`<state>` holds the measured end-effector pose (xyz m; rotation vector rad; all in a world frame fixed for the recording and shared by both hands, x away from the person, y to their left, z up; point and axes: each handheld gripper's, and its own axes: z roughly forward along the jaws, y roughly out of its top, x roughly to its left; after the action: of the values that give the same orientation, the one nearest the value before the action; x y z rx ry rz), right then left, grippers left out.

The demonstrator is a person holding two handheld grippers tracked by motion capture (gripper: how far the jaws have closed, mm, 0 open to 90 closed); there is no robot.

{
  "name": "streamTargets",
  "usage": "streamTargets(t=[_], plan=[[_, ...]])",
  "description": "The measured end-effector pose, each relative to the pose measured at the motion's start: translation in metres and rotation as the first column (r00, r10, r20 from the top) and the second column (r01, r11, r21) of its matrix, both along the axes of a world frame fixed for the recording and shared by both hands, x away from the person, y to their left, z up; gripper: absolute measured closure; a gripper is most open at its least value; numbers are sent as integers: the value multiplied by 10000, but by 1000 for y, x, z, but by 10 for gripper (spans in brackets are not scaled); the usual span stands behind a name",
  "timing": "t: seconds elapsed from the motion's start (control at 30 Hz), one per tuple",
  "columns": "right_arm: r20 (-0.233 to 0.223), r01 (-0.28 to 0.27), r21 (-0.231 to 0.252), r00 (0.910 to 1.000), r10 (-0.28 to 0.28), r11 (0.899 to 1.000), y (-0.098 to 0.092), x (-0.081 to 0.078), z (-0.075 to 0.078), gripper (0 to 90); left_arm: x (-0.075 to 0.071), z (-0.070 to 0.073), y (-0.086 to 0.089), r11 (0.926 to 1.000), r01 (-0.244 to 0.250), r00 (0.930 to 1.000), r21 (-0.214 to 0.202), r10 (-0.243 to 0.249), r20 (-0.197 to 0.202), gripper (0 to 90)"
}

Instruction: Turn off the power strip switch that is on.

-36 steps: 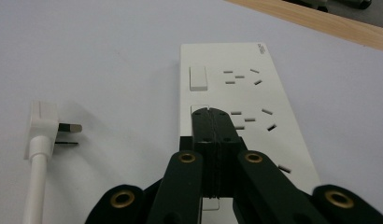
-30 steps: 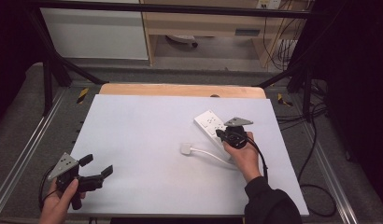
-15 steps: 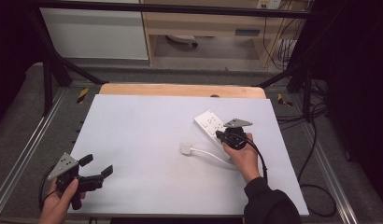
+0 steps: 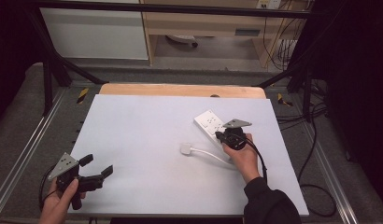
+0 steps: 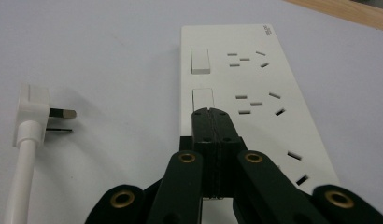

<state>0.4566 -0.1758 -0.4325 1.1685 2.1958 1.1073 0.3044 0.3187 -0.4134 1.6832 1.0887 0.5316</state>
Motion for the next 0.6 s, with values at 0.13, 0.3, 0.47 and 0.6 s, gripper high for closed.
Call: streamTargets(t=[0.13, 0.3, 0.47, 0.6], plan=[[-27, 11, -8, 10000, -11, 10000, 0, 0, -1, 900, 0, 0, 0, 10000, -3, 10000, 15, 3, 4, 53], [-14, 6, -12, 10000, -6, 10000, 0, 1, -2, 900, 0, 0, 0, 10000, -3, 10000, 20, 3, 5, 53], [-47, 38, 7, 10000, -38, 10000, 0, 1, -2, 900, 0, 0, 0, 10000, 1, 10000, 18, -1, 4, 53], [-66, 27, 6, 10000, -27, 10000, 1, 0, -2, 900, 0, 0, 0, 10000, 12, 10000, 21, -12, -4, 53]])
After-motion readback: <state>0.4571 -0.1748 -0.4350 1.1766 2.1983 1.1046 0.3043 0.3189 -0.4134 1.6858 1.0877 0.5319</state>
